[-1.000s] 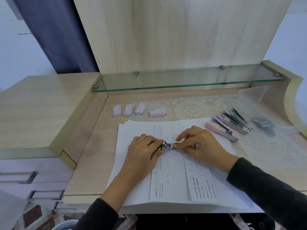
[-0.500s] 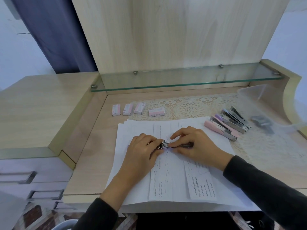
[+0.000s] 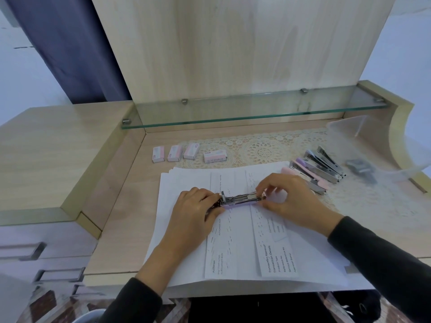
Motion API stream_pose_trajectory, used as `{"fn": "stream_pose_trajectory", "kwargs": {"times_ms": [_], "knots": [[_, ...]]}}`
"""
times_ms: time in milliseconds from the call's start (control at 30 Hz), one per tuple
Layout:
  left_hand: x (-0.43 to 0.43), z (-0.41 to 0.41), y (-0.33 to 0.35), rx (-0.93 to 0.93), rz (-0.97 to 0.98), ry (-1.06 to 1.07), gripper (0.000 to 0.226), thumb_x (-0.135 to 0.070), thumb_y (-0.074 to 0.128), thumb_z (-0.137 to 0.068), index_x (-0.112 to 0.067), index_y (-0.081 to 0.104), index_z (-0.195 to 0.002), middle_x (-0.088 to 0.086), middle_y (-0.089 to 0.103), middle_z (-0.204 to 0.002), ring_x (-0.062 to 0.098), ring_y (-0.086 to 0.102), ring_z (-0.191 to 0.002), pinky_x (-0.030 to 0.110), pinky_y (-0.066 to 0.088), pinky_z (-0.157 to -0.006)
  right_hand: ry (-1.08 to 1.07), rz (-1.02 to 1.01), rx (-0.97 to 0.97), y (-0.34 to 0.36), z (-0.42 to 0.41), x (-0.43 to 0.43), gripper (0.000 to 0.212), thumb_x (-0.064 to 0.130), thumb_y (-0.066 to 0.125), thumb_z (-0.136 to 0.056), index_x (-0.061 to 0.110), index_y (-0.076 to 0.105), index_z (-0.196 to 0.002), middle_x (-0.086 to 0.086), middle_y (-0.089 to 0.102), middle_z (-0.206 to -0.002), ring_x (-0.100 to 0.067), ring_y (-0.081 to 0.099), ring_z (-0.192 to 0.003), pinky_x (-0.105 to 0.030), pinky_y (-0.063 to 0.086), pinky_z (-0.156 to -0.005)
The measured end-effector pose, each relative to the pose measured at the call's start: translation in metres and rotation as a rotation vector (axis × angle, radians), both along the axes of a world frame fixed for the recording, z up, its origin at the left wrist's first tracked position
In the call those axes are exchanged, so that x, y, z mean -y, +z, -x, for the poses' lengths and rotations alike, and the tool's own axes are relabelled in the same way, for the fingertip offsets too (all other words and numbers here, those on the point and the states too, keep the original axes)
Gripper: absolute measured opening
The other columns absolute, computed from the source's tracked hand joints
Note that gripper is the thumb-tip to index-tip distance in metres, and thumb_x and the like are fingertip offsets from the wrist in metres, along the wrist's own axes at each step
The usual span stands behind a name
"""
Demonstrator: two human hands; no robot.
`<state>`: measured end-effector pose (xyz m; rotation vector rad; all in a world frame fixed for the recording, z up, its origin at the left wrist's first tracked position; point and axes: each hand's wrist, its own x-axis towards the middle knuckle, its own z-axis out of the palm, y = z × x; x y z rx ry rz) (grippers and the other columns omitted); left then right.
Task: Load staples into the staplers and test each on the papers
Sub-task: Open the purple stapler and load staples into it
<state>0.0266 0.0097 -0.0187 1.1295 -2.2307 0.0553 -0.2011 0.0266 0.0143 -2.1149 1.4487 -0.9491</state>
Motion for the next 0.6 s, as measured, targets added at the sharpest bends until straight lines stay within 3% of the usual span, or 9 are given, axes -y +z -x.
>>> {"fn": "stream_pose_trajectory", "kwargs": {"times_ms": [100, 300, 467, 600], "knots": [[0.0002, -0.0002, 0.0000, -0.002, -0.011, 0.002, 0.034, -0.037, 0.049, -0.083, -0.009, 0.068, -0.087, 0.001, 0.066, -0.078, 0.011, 0.045, -0.074, 0.020, 0.032, -0.068, 0.022, 0.014, -0.050, -0.0017, 0.0000, 0.0006, 0.025, 0.011, 0.075, -0.071, 0.028, 0.069, -0.088, 0.009, 0.064, -0.080, -0.006, 0.054, -0.076, -0.012, 0.040, -0.064], [0.0001, 0.0004, -0.0006, 0.005, -0.028, 0.009, 0.032, -0.037, 0.047, -0.085, -0.014, 0.067, -0.091, -0.002, 0.065, -0.084, 0.011, 0.048, -0.076, 0.025, 0.040, -0.065, 0.056, -0.059, -0.083, -0.0037, -0.0023, -0.0012, 0.027, 0.017, 0.071, -0.075, 0.032, 0.070, -0.098, 0.002, 0.059, -0.085, -0.014, 0.053, -0.080, -0.032, 0.044, -0.071], [-0.0010, 0.0012, 0.0008, -0.025, 0.033, -0.016, 0.028, -0.033, 0.053, -0.083, -0.012, 0.067, -0.096, 0.000, 0.067, -0.090, 0.010, 0.049, -0.083, 0.020, 0.033, -0.073, -0.020, -0.062, 0.032, -0.0039, -0.0081, -0.0003, 0.018, 0.009, 0.075, -0.069, 0.024, 0.074, -0.078, 0.008, 0.062, -0.074, -0.019, 0.059, -0.077, -0.035, 0.048, -0.073], [-0.0039, 0.0004, 0.0026, -0.115, 0.056, -0.052, 0.026, -0.031, 0.057, -0.082, -0.011, 0.065, -0.096, 0.000, 0.068, -0.090, 0.009, 0.053, -0.088, 0.020, 0.038, -0.078, -0.085, -0.072, 0.086, -0.0071, -0.0083, -0.0018, 0.030, 0.010, 0.075, -0.069, 0.035, 0.061, -0.062, 0.014, 0.062, -0.070, -0.015, 0.058, -0.074, -0.032, 0.048, -0.073]]}}
